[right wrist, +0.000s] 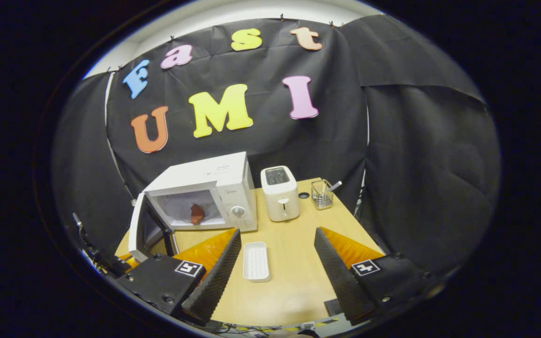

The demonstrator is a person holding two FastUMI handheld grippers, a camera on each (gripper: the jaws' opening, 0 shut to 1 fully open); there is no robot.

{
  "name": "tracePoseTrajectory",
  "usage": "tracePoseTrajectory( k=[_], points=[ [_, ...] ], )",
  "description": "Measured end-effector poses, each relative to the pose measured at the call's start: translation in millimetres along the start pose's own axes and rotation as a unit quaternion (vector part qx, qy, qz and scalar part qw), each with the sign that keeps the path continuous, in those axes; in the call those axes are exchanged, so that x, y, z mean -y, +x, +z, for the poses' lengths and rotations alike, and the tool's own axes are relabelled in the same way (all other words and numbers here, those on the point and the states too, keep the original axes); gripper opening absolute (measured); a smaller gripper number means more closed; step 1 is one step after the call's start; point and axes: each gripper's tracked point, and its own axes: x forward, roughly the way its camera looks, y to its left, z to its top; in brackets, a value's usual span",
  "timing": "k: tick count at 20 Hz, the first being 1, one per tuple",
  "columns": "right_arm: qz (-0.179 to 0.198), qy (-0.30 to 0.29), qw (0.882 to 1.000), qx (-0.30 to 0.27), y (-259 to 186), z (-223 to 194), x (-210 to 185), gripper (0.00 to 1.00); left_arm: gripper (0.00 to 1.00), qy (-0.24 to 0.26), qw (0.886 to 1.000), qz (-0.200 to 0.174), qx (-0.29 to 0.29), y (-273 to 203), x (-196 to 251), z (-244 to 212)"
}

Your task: Open the microwave oven with the left hand, put the food in, and close the microwave oven.

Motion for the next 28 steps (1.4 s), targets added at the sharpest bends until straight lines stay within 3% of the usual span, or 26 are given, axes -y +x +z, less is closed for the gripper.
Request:
tracePoseTrajectory(
  k=[1,7,8,9,10,13,14,28],
  points=[
    [0.002,0.001,1.000,-0.003,2.0,-0.3,4.5,1.00,0.00,0.001,1.000,-0.006,0.002,6.7,9.3,3.4],
    [0.001,-0.006,1.000,-0.005,20.0,13.7,31.5,1.00,0.00,0.009,0.999,-0.032,0.012,57.1,61.5,24.5],
    [0.001,-0.005,1.000,-0.004,23.3,18.1,34.8,0.91,0.00,0.008,0.999,-0.035,0.015,65.2,68.7,28.9],
    [0.000,-0.004,1.000,-0.002,26.8,22.3,38.4,1.00,0.00,0.009,0.999,-0.037,0.015,72.8,74.3,31.8],
    [0.000,-0.004,1.000,-0.002,30.2,24.2,41.5,0.91,0.00,0.009,0.999,-0.040,0.017,80.9,80.6,35.2],
    [-0.002,-0.005,1.000,-0.001,39.0,30.5,46.0,0.91,0.00,0.011,0.999,-0.047,0.021,106.6,93.6,46.2],
    [-0.003,-0.008,1.000,-0.002,41.0,32.5,47.9,1.00,0.00,0.011,0.998,-0.051,0.022,114.3,97.3,48.9],
    [-0.025,-0.015,0.999,-0.015,66.7,43.6,69.4,1.00,0.00,0.003,0.998,-0.053,0.031,207.5,122.6,82.1]
  ],
)
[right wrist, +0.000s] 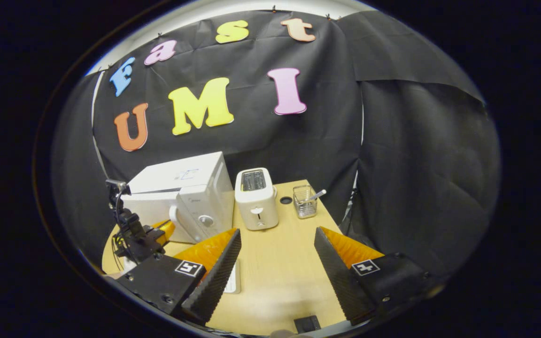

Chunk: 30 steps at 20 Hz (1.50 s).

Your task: Open the microwave oven with the left hand, put the food in, and close the microwave oven.

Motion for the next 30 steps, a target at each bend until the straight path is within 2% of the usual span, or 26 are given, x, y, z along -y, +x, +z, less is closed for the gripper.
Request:
tracePoseTrajectory(
  k=[5,8,9,10,11,12,19,21,22,23,24,27,28,30],
  points=[
    [0.003,0.000,1.000,-0.004,6.8,0.3,-1.3,1.00,0.00,-0.013,1.000,0.006,0.005,0.6,-0.3,1.4],
    [0.009,0.001,1.000,-0.007,9.7,0.2,-5.1,1.00,0.00,-0.004,1.000,0.011,0.009,11.8,-2.2,5.7],
    [0.010,0.001,1.000,-0.010,10.4,-1.0,-5.9,0.91,0.00,-0.014,1.000,0.012,-0.007,15.0,-1.8,-0.2],
    [0.012,0.001,1.000,-0.009,10.2,0.8,-7.9,1.00,0.00,-0.019,1.000,0.010,-0.005,9.7,1.2,1.9],
    [0.012,-0.001,1.000,-0.006,9.2,2.6,-8.8,0.91,0.00,-0.015,1.000,0.011,-0.002,8.9,1.9,2.8],
    [0.013,-0.004,1.000,-0.004,8.5,3.5,-10.1,1.00,0.00,-0.013,1.000,0.014,-0.003,8.3,-0.7,3.9],
    [0.026,-0.023,0.999,0.006,7.6,5.1,-26.4,1.00,0.00,-0.017,1.000,0.019,-0.011,-31.9,-10.5,1.9],
    [0.033,-0.025,0.999,0.005,7.3,2.9,-33.9,1.00,0.00,-0.020,1.000,0.007,-0.009,-55.7,-9.2,5.2],
    [0.036,-0.027,0.999,0.005,6.3,2.3,-38.0,1.00,0.31,-0.020,1.000,0.000,-0.008,-60.3,-7.3,3.0],
    [0.040,-0.030,0.999,0.007,4.9,1.5,-42.3,0.91,0.63,-0.016,1.000,0.006,-0.005,-70.9,-10.3,3.0],
    [0.042,-0.032,0.999,0.009,3.2,1.2,-46.5,0.91,0.94,-0.006,1.000,0.014,-0.004,-78.2,-17.7,4.5],
    [0.051,-0.039,0.998,0.015,-4.9,-0.4,-60.1,0.91,0.93,-0.002,1.000,0.031,0.001,-104.2,-27.0,5.9],
    [0.056,-0.042,0.997,0.018,-8.7,0.1,-66.2,1.00,0.93,-0.003,0.999,0.036,0.002,-114.3,-29.4,7.4],
    [0.063,-0.050,0.996,0.027,-16.5,-0.6,-78.2,1.00,0.93,-0.001,0.999,0.048,0.006,-133.9,-35.4,11.3]
  ],
)
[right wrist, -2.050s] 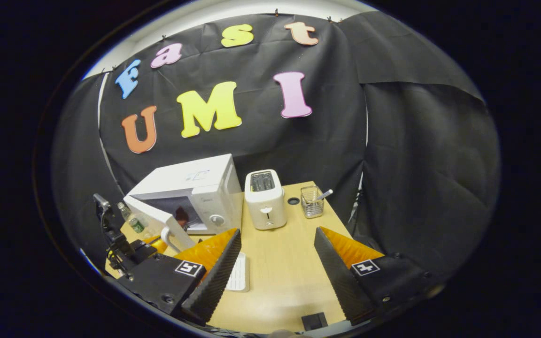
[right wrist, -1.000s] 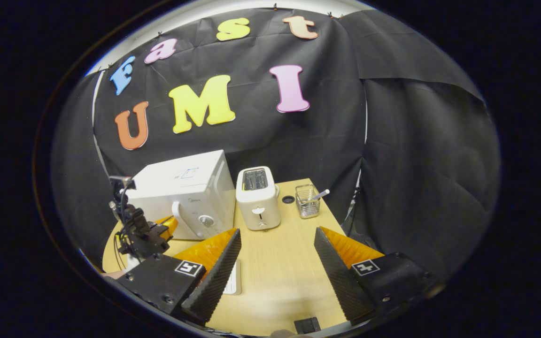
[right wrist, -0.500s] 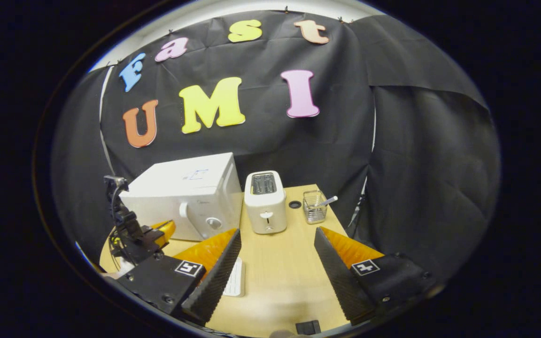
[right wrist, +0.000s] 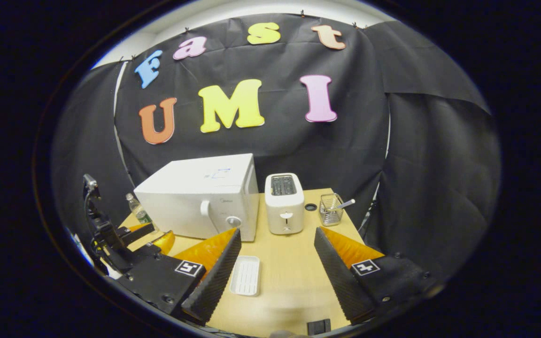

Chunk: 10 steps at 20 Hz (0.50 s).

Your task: Open the microwave oven with the left hand, put the food in, and close the microwave oven.

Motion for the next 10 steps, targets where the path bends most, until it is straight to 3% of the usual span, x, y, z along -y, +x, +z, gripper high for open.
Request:
tracePoseTrajectory(
  k=[1,2,7,8,9,10],
  points=[
    [0.004,-0.004,1.000,0.006,-2.1,0.6,-7.5,0.91,0.94,-0.004,1.000,-0.001,-0.001,-11.3,-0.8,0.6],
    [0.005,-0.008,1.000,0.008,-5.0,0.7,-14.3,1.00,0.94,-0.010,1.000,-0.002,-0.001,-22.1,-1.8,2.8],
    [0.019,-0.017,0.999,0.038,-30.2,12.1,-49.8,1.00,0.94,-0.035,0.999,0.018,0.001,-84.9,-21.9,28.0],
    [0.021,-0.020,0.999,0.045,-35.9,16.3,-55.5,0.91,0.94,-0.040,0.999,0.024,0.007,-97.3,-29.8,34.2],
    [0.024,-0.021,0.998,0.053,-42.4,21.7,-61.6,1.00,0.94,-0.043,0.999,0.030,0.011,-106.8,-35.5,41.9],
    [0.025,-0.025,0.998,0.061,-49.2,26.9,-66.1,1.00,0.94,-0.046,0.998,0.036,0.018,-118.0,-41.8,52.5]
  ],
)
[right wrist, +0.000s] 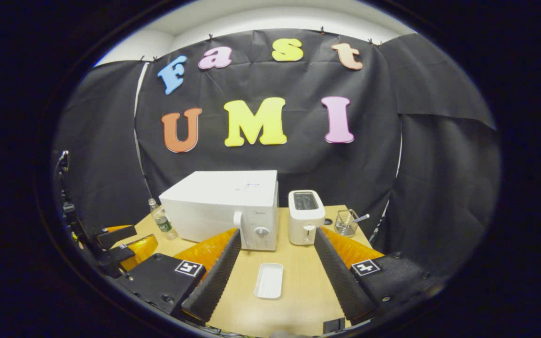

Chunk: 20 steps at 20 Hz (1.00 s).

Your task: Open the microwave oven with the left hand, put the food in, and close the microwave oven.

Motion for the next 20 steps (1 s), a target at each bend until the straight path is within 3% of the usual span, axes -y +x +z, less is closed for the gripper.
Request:
tracePoseTrajectory(
  k=[1,2,3,4,5,6,16,17,18,20],
  points=[
    [0.002,-0.006,1.000,0.010,-7.5,6.7,-5.1,1.00,0.94,-0.002,1.000,0.001,0.010,-11.3,-4.5,13.4],
    [0.000,-0.010,1.000,0.018,-13.5,14.7,-8.1,0.91,0.94,-0.002,1.000,0.003,0.022,-22.2,-9.2,27.5],
    [0.002,-0.013,1.000,0.026,-18.7,21.3,-11.0,1.00,0.94,0.000,0.999,0.007,0.039,-30.0,-14.6,41.7],
    [0.000,-0.015,0.999,0.034,-23.3,29.1,-12.9,1.00,0.94,0.003,0.999,0.012,0.050,-35.8,-13.4,55.0],
    [-0.001,-0.011,0.999,0.043,-29.0,36.9,-14.5,0.91,0.94,0.005,0.998,0.018,0.058,-43.2,-19.0,65.0],
    [-0.001,-0.005,0.999,0.048,-33.4,43.7,-17.4,1.00,0.94,0.009,0.998,0.024,0.065,-51.1,-23.4,76.3],
    [-0.007,0.006,0.996,0.084,-55.6,72.9,-22.6,1.00,0.94,0.026,0.991,0.038,0.129,-89.5,-30.7,144.1],
    [-0.009,0.008,0.996,0.085,-57.8,73.7,-21.8,1.00,0.84,0.029,0.990,0.040,0.130,-90.3,-30.1,144.2],
    [-0.010,0.008,0.996,0.088,-59.9,76.2,-20.6,1.00,0.93,0.031,0.990,0.038,0.132,-90.4,-28.0,146.8],
    [-0.011,0.008,0.996,0.093,-62.8,81.3,-18.8,1.00,0.94,0.029,0.990,0.034,0.134,-92.8,-24.7,149.2]
  ],
)
